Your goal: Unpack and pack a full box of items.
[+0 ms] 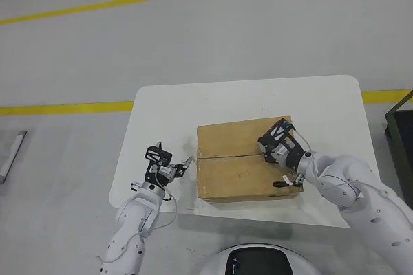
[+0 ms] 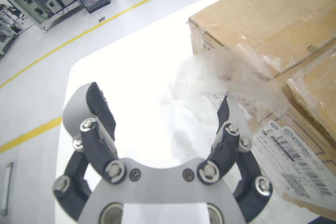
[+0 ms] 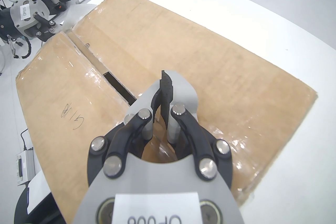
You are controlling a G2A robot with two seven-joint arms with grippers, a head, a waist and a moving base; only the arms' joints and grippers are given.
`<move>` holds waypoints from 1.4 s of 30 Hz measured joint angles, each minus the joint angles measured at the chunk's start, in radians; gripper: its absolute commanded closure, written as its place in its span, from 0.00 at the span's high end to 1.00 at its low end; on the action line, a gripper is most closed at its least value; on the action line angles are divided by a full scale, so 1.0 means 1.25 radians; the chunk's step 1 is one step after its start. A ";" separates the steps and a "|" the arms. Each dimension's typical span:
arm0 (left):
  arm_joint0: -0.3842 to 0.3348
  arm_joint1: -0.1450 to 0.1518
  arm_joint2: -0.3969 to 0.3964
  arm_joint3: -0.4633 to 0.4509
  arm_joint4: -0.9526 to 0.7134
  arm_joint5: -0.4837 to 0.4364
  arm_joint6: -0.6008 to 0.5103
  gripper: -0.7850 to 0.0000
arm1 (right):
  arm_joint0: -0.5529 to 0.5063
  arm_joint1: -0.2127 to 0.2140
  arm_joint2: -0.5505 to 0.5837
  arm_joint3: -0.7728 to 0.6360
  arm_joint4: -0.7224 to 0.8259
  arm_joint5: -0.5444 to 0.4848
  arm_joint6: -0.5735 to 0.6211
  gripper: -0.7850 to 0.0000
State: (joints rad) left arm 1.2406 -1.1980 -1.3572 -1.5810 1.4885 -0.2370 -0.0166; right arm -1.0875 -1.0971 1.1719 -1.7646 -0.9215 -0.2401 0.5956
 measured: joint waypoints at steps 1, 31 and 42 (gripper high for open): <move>-0.001 0.000 -0.002 -0.001 -0.010 0.000 0.005 1.00 | 0.001 0.000 0.000 0.001 0.000 0.000 0.000 0.00; -0.041 -0.006 0.015 -0.028 -0.043 -0.019 0.021 1.00 | -0.014 -0.006 0.024 -0.024 0.016 0.002 -0.034 0.00; -0.039 -0.007 0.009 -0.035 -0.051 -0.014 0.023 1.00 | -0.043 -0.003 0.020 -0.037 0.000 -0.026 -0.001 0.00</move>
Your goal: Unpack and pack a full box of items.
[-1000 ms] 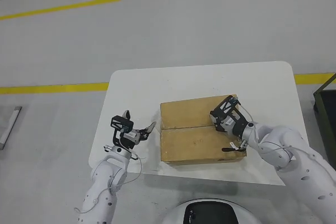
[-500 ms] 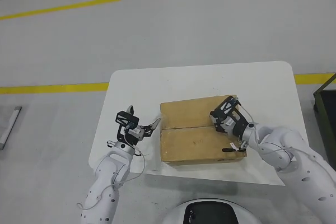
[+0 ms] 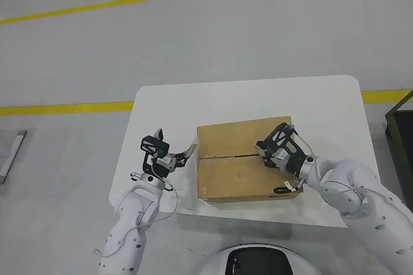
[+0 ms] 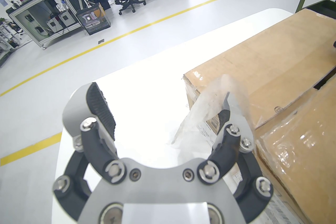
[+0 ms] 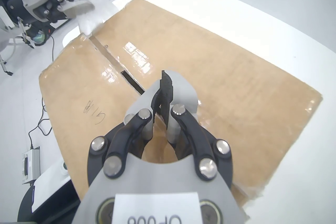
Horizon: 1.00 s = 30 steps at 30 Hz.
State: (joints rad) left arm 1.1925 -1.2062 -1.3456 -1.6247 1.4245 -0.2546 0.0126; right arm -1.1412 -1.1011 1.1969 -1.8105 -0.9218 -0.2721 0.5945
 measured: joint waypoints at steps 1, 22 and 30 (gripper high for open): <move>0.000 0.000 0.000 -0.001 -0.001 -0.001 0.000 1.00 | 0.001 -0.001 -0.002 0.003 -0.004 0.002 0.000 0.00; -0.027 -0.006 0.039 -0.067 -0.020 -0.043 0.006 1.00 | 0.017 -0.009 0.001 0.023 0.024 0.053 -0.005 0.00; -0.058 -0.013 0.092 -0.077 -0.006 -0.065 -0.001 1.00 | -0.015 -0.005 0.091 -0.011 0.075 0.122 -0.039 0.00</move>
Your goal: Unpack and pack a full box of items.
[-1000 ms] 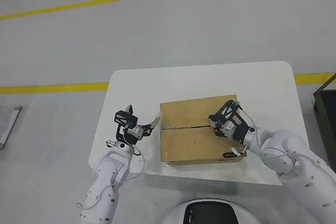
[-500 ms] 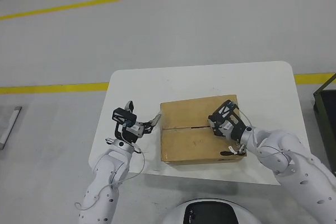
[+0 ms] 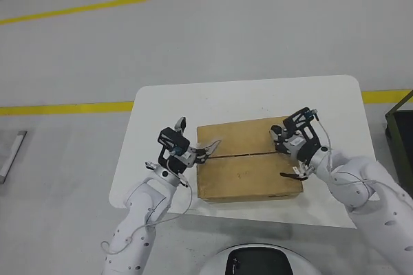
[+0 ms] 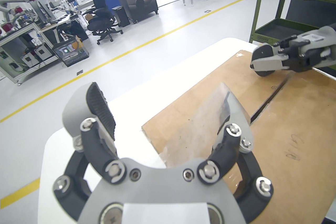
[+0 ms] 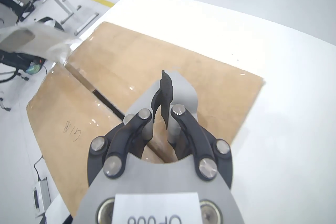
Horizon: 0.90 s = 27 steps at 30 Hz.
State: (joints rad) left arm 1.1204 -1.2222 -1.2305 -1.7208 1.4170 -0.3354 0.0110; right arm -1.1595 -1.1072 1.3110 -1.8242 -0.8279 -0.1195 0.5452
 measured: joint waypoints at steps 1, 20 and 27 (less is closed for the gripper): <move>-0.004 -0.001 0.006 0.000 0.002 -0.003 -0.001 1.00 | -0.005 0.001 0.014 -0.003 0.005 0.008 -0.003 0.00; -0.099 -0.032 0.176 0.042 0.063 -0.029 -0.023 1.00 | -0.130 0.020 0.234 -0.046 0.058 0.024 -0.028 0.00; -0.127 -0.047 0.232 0.050 0.070 -0.026 -0.034 1.00 | -0.166 0.023 0.282 -0.056 0.077 0.009 -0.036 0.00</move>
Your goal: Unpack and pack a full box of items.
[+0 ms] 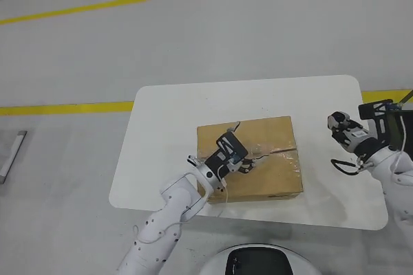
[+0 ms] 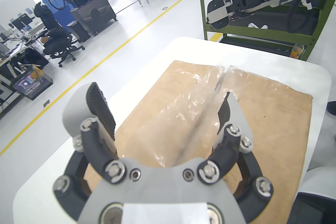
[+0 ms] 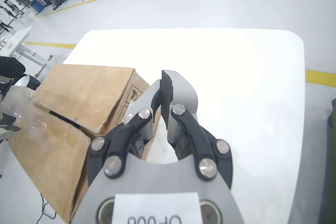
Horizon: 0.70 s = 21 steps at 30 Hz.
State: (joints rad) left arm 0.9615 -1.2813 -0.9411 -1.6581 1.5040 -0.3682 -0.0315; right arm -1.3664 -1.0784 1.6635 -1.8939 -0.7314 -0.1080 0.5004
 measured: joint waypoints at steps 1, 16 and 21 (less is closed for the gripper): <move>-0.003 -0.002 0.007 0.001 0.001 0.001 -0.001 1.00 | -0.005 0.000 0.006 -0.001 0.003 -0.002 -0.001 0.00; 0.029 -0.009 -0.003 -0.077 0.005 0.043 -0.029 1.00 | -0.045 0.002 0.070 -0.024 0.281 -0.069 0.092 0.98; 0.102 0.006 -0.080 -0.146 0.018 0.069 -0.070 1.00 | -0.012 0.007 0.077 -0.008 0.503 -0.068 0.221 1.00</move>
State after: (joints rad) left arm 1.0892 -1.2736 -1.0415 -1.8410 1.5271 -0.2817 -0.1187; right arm -1.3820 -1.0703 1.7597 -1.9040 -0.1023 -0.1929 0.7763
